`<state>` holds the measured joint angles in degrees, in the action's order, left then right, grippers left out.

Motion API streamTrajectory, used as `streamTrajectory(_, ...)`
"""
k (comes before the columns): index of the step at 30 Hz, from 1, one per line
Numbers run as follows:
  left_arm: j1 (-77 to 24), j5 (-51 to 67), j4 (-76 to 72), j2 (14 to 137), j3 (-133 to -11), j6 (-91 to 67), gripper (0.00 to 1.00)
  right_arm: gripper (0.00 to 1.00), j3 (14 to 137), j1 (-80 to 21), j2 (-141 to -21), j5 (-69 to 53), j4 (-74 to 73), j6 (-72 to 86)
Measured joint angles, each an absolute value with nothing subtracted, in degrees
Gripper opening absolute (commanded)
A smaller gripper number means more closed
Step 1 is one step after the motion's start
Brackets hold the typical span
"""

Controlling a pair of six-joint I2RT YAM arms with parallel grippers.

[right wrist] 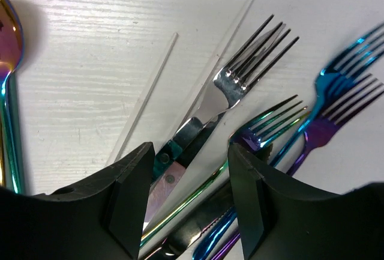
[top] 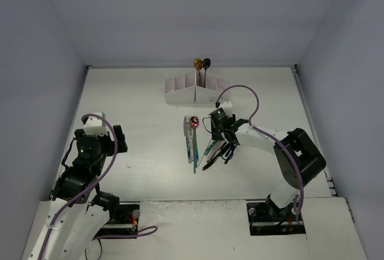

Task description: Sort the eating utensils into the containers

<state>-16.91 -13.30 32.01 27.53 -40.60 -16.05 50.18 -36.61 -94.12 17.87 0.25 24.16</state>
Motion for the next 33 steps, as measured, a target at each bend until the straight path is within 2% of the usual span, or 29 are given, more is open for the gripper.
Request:
streamTrajectory(11, -16.9, -13.3, 32.0, 27.5, -40.6, -16.1, 0.9, 0.42, 59.2, -45.1, -95.3, 15.4, -1.7, 25.9)
streamTrajectory(15, -16.9, -13.3, 32.0, 27.5, -40.6, -16.1, 0.9, 0.34, 62.1, -45.3, -99.1, 14.8, -1.2, 26.4)
streamTrajectory(21, -16.9, -13.3, 32.0, 27.5, -40.6, -16.1, 0.9, 0.33, 63.2, -45.3, -104.1, 13.3, -1.5, 26.9)
streamTrajectory(33, -16.9, -13.3, 32.0, 27.5, -40.6, -16.1, 0.9, 0.32, 66.3, -45.3, -106.5, 12.2, -1.3, 26.9)
